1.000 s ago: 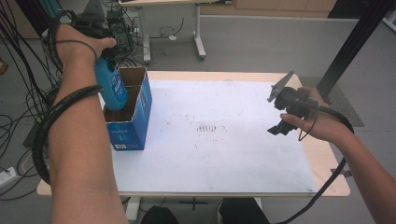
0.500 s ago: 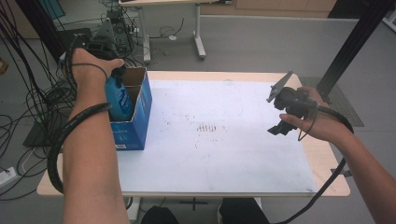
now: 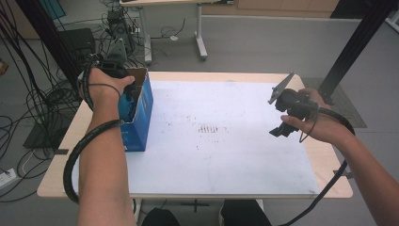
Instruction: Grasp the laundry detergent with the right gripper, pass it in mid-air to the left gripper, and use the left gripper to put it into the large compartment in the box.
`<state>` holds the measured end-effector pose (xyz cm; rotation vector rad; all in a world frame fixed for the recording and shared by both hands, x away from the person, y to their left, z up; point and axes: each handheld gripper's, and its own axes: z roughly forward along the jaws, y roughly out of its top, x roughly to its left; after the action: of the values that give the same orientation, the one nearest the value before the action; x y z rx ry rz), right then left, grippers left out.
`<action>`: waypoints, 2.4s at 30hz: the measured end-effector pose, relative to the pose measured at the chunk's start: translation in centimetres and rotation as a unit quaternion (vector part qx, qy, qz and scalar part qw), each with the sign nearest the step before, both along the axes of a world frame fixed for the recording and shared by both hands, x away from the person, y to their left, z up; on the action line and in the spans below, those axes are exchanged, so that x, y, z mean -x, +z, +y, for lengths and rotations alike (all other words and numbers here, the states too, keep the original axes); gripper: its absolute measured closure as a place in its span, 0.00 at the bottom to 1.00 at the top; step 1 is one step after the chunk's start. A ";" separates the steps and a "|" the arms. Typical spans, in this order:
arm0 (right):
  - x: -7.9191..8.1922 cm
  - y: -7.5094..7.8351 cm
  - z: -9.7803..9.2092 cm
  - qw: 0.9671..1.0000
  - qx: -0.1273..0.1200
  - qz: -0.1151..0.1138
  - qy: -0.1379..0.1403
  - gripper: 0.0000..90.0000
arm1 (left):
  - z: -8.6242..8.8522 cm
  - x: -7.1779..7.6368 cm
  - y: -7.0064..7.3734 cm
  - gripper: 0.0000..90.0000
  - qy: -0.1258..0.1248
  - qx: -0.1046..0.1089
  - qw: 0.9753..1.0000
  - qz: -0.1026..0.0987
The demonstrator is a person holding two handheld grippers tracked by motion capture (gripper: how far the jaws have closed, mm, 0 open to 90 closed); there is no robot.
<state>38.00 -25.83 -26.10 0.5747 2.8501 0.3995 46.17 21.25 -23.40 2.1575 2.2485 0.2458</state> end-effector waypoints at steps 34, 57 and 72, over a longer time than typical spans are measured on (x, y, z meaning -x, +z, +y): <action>-0.2 0.4 0.0 1.000 0.008 -0.004 -0.005 0.10 | 0.6 0.9 -4.0 0.41 -0.010 -0.006 1.000 -0.001; 0.0 0.6 0.3 1.000 0.010 -0.004 0.000 0.10 | 0.6 0.8 -4.1 0.41 -0.004 -0.006 1.000 -0.005; 0.1 0.8 0.3 1.000 0.010 -0.008 0.002 0.10 | 0.5 0.9 -4.1 0.40 -0.004 -0.004 1.000 -0.006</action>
<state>37.90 -25.51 -25.35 0.5598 2.8362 0.3738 45.30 21.77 -27.54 2.1641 2.2359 0.2677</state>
